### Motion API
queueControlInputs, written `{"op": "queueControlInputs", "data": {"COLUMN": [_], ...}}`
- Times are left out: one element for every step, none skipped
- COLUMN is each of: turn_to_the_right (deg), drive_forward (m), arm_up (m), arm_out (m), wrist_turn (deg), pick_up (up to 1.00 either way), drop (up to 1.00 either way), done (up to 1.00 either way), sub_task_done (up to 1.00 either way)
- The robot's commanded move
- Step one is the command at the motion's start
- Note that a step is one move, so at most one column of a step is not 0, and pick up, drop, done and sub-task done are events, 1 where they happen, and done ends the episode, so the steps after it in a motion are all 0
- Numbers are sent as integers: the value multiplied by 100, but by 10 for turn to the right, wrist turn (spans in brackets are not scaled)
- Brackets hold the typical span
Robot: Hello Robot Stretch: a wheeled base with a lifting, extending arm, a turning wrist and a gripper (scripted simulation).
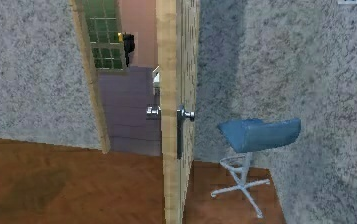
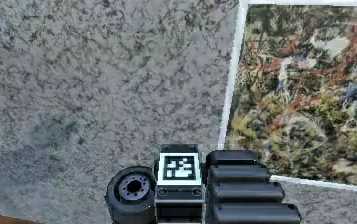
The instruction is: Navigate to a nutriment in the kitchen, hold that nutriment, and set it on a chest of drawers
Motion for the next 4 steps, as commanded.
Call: {"op": "queueControlInputs", "data": {"turn_to_the_right": [-270, 0, -90, 0], "drive_forward": [0, 5, 0, 40], "arm_up": [0, 0, 0, 0], "arm_out": [0, 0, 0, 0], "wrist_turn": [0, 0, 0, 0], "pick_up": [0, 0, 0, 0], "drop": [0, 0, 0, 0], "done": [0, 0, 0, 0], "sub_task_done": [0, 0, 0, 0]}}
